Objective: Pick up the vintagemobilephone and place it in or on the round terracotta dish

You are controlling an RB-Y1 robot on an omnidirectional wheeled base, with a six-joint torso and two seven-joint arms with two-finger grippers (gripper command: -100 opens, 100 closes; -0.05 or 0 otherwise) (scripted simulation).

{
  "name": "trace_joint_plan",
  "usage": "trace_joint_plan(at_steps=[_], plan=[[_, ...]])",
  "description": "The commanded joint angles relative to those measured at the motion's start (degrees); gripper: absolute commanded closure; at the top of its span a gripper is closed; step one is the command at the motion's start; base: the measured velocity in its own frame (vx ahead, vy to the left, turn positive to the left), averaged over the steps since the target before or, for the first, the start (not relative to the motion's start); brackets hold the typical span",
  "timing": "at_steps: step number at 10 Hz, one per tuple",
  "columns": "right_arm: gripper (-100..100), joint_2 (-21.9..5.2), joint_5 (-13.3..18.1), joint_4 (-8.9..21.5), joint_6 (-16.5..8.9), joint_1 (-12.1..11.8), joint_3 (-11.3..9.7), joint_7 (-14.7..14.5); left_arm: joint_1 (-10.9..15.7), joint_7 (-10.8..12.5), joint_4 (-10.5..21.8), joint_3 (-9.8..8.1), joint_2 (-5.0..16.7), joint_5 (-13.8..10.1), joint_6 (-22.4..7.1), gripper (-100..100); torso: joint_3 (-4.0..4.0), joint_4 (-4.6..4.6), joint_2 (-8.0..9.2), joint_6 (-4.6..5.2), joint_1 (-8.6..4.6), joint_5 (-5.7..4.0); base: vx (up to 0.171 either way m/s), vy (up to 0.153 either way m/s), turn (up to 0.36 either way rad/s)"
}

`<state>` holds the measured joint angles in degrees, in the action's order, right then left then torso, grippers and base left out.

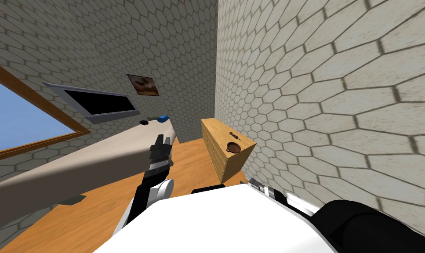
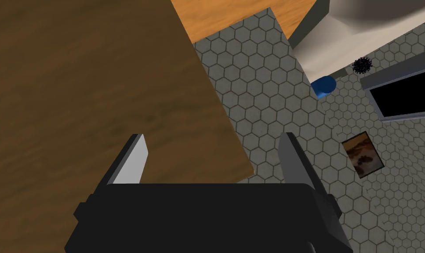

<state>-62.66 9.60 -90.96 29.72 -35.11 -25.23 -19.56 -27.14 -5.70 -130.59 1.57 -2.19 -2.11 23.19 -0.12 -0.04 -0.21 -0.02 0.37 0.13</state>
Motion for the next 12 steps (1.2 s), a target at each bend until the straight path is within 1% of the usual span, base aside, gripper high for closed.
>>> trace_joint_plan(at_steps=[1, 2, 3, 4, 5, 6, 7, 8, 9, 10, 11, 12], plan=[[-100, -2.9, -0.2, 2.9, 0.9, -1.0, -1.9, -1.1, 0.0, 0.0, 0.0, 0.0, 0.0, 0.0, 0.0, 0, 0.0, 0.0, 0.0, 0.0, 0.0, 0.0, 0.072, 0.091, 0.013], [-100, -4.5, -0.2, 4.3, 0.9, -1.0, -1.9, -1.1, 0.0, 0.0, 0.0, 0.0, 0.0, 0.0, 0.0, 0, -0.03, -0.01, -0.07, 0.01, -0.07, -0.03, 0.059, 0.084, 0.0], [-100, -6.4, -0.5, 6.7, 1.2, -1.9, -3.6, -1.8, 0.0, 0.0, 0.0, 0.0, 0.0, 0.0, 0.0, 0, -0.03, -0.01, -0.05, 0.0, -0.11, -0.04, 0.074, 0.113, 0.017], [-100, -7.2, -0.5, 7.2, 1.2, -1.9, -3.6, -1.8, 0.0, 0.0, 0.0, 0.0, 0.0, 0.0, 0.0, 0, -0.04, -0.02, -0.08, 0.01, -0.02, -0.04, 0.074, 0.095, -0.002], [-100, -9.1, -0.9, 9.2, 1.6, -2.7, -5.3, -2.3, 0.0, 0.0, 0.0, 0.0, 0.0, 0.0, 0.0, 0, -0.05, -0.02, -0.08, 0.01, -0.07, -0.01, 0.105, 0.114, 0.019], [-100, -11.0, -0.9, 9.5, 1.6, -2.7, -5.3, -2.3, 0.0, 0.0, 0.0, 0.0, 0.0, 0.0, 0.0, 0, -0.1, -0.04, -0.18, 0.0, 0.0, -0.01, 0.087, 0.097, 0.003], [-100, -11.0, -0.9, 10.1, 1.6, -2.7, -5.3, -2.3, 0.0, 0.0, 0.0, 0.0, 0.0, 0.0, 0.0, 0, -0.1, -0.04, -0.16, -0.01, -0.06, -0.02, 0.034, 0.03, 0.001], [-100, -13.8, -1.4, 12.1, 1.9, -3.6, -7.0, -2.7, 0.0, 0.0, 0.0, -0.01, 0.0, 0.0, 0.0, 0, -0.02, -0.01, -0.02, 0.0, -0.26, -0.07, 0.093, 0.055, 0.028], [-100, -14.1, -1.4, 12.6, 1.9, -3.6, -7.0, -2.7, 0.0, 0.0, 0.0, -0.01, 0.0, 0.0, 0.0, 0, -0.07, -0.02, -0.14, 0.0, -0.22, -0.06, 0.1, 0.05, 0.007], [-100, -16.5, -2.1, 14.5, 2.3, -4.4, -8.7, -3.0, 0.0, 0.0, 0.0, -0.01, 0.0, 0.0, 0.0, 0, -0.1, -0.04, -0.17, -0.01, -0.25, -0.08, 0.149, 0.069, 0.035], [-100, -17.0, -2.1, 15.9, 2.3, -4.4, -8.7, -3.0, 0.0, 0.0, 0.0, -0.01, 0.0, 0.0, 0.0, 0, -0.19, -0.07, -0.34, -0.02, -0.2, -0.06, 0.134, 0.068, 0.01], [-100, -19.3, -2.8, 18.0, 2.7, -5.3, -10.4, -3.2, 0.0, 0.0, 0.0, -0.01, 0.0, 0.0, 0.0, 0, -0.19, -0.08, -0.33, -0.01, -0.18, -0.06, 0.138, 0.072, 0.033]])
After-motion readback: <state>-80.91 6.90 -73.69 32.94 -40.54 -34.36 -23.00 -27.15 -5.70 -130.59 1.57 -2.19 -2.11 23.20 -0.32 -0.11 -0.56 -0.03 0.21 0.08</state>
